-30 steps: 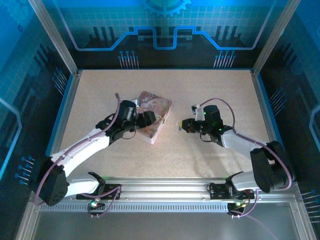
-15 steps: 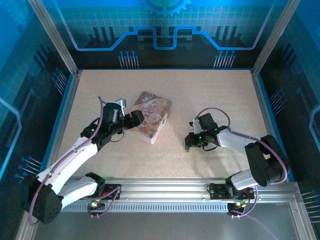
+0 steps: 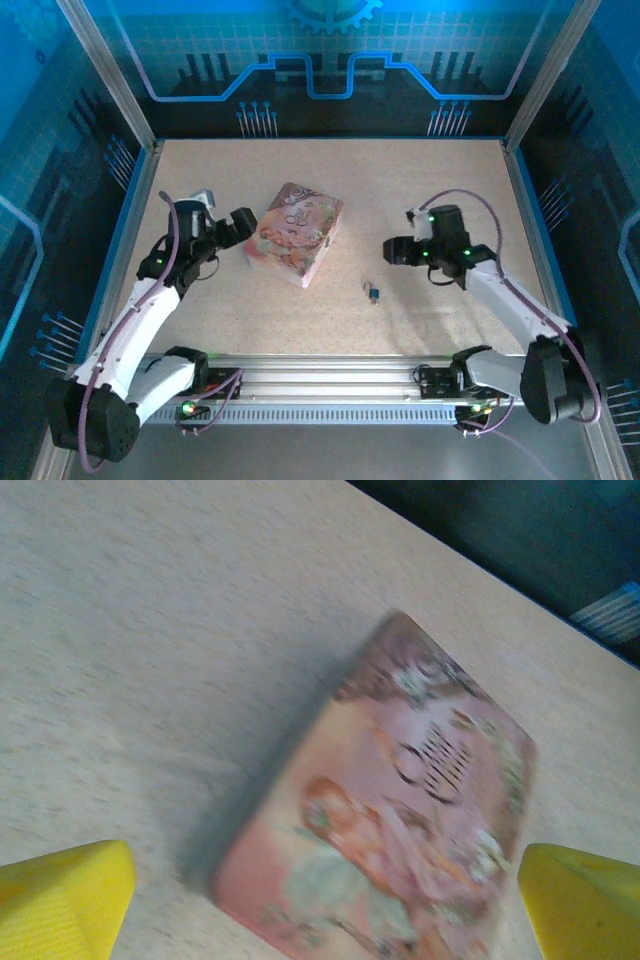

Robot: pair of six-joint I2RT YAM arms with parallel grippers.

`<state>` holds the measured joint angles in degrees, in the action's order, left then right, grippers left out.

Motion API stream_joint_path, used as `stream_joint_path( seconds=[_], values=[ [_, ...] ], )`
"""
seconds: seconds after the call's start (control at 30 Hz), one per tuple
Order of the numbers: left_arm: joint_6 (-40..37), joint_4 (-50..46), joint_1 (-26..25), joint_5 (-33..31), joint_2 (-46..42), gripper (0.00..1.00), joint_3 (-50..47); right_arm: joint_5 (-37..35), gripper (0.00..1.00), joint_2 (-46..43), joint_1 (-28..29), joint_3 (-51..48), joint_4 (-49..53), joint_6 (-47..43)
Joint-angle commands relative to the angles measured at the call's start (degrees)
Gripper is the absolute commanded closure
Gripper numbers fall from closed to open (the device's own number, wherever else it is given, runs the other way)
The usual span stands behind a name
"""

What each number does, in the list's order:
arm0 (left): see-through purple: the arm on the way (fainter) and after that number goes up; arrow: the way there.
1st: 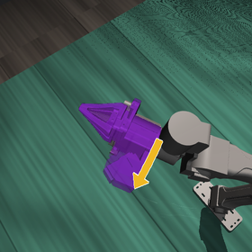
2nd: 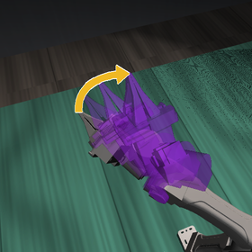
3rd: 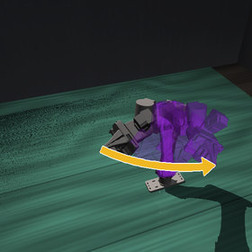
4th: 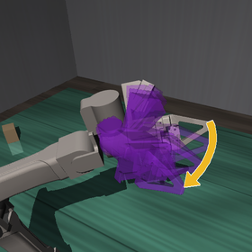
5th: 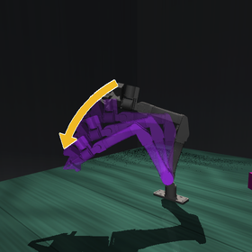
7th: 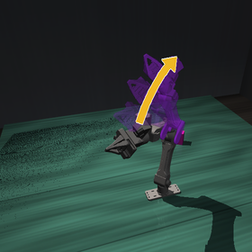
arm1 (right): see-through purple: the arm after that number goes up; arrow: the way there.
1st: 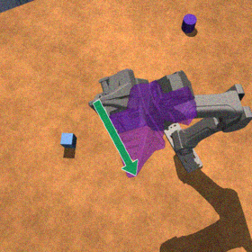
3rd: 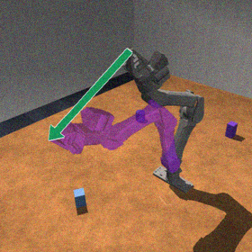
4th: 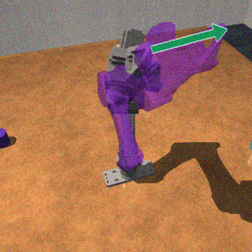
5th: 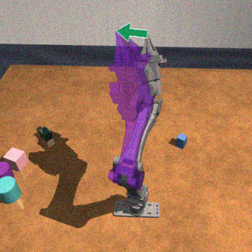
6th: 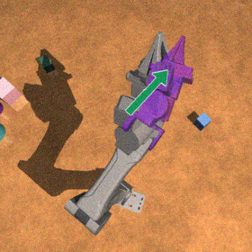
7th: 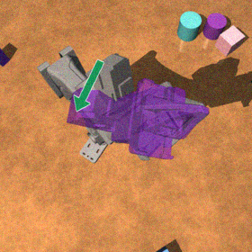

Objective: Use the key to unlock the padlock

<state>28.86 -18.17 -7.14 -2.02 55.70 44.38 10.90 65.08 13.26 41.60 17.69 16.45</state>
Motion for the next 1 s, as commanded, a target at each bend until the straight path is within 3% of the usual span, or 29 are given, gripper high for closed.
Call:
stream_joint_path(
  seconds=[0.0, 0.07, 0.23, 0.4, 0.53, 0.8, 0.97],
  values=[
    [-6.37, 4.89, 3.7, -6.75, -0.69, 0.01, -3.96, -7.55, 0.18, -4.31, -4.13, -0.77, 1.12, -6.13],
    [-8.14, 9.56, 5.14, -9.11, -0.34, 0.01, -7.19, -9.55, 0.01, -6.27, -7.17, -3.49, -3.67, -7.41],
    [-15.27, 22.05, 5.47, -11.99, 1.31, 0.01, -15.1, -9.16, 0.0, -5.16, -11.52, -11.81, -23.37, -10.38],
    [-20.32, 36.9, 5.49, -11.12, 4.37, 0.01, -22.13, -12.28, 0.0, 4.92, -11.89, -15.17, -37.99, -12.25],
    [-23.21, 45.24, 5.55, -8.34, 9.56, 0.01, -24.33, -8.73, 0.0, 10.23, -11.41, -17.09, -50.51, -15.26],
    [-28.45, 68.3, 5.64, -5.34, 19.21, 0.01, -28.9, -5.03, 0.0, 20.08, -10.93, -20.21, -66.16, -19.48],
    [-29.79, 78.7, 5.82, -2.5, 27.9, 0.01, -29.45, -7.03, 0.0, 21.09, -12.01, -17.14, -61.54, -17.17]
  ],
)
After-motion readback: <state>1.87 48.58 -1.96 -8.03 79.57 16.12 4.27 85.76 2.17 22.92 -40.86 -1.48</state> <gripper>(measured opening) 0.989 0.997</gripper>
